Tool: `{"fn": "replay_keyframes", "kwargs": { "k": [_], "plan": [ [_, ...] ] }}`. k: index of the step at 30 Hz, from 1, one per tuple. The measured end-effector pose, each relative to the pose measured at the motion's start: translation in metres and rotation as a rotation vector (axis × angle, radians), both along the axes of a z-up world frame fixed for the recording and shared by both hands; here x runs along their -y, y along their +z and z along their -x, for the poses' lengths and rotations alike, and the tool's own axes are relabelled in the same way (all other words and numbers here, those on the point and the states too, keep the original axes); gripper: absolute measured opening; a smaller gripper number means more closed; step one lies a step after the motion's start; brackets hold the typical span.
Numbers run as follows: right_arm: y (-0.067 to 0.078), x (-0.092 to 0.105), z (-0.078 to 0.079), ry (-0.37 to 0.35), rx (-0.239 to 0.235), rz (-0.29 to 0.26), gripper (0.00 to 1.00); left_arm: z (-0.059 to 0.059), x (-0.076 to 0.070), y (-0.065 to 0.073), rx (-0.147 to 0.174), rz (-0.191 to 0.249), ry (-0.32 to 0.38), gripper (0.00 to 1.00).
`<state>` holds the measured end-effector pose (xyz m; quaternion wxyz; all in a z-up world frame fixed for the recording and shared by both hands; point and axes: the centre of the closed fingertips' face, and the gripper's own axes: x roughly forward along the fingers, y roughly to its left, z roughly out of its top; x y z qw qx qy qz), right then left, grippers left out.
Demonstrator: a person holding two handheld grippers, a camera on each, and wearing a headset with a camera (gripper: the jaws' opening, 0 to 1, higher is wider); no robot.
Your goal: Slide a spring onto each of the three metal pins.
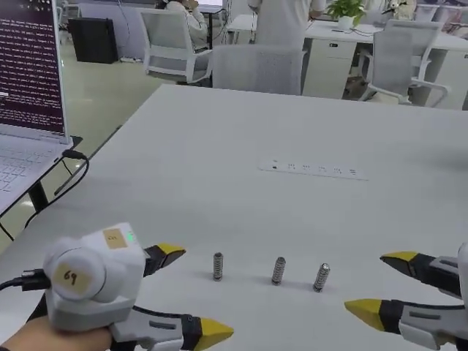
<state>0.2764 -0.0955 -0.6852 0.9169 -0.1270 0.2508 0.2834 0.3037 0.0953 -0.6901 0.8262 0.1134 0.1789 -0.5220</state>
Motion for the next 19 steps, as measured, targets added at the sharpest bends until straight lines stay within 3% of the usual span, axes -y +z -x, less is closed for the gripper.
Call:
{"fn": "replay_keyframes", "kwargs": {
  "k": [4,8,11,14,19],
  "plan": [
    [-0.009,0.001,0.004,-0.020,-0.014,-0.035,0.64,0.002,-0.001,-0.006,-0.032,0.018,0.007,0.81],
    [-0.004,-0.006,0.007,0.018,0.032,-0.076,0.73,0.004,-0.002,-0.003,-0.050,0.056,0.014,0.84],
    [-0.008,-0.005,0.008,0.013,0.021,-0.095,0.80,0.005,-0.004,-0.004,-0.061,0.064,0.016,0.87],
    [-0.014,-0.004,0.009,0.005,-0.003,-0.092,0.81,0.005,-0.006,-0.013,-0.087,0.049,0.020,0.90],
    [-0.016,-0.004,0.010,-0.003,-0.014,-0.100,0.85,0.006,-0.005,-0.017,-0.111,0.061,0.032,0.93]
  ]
}}
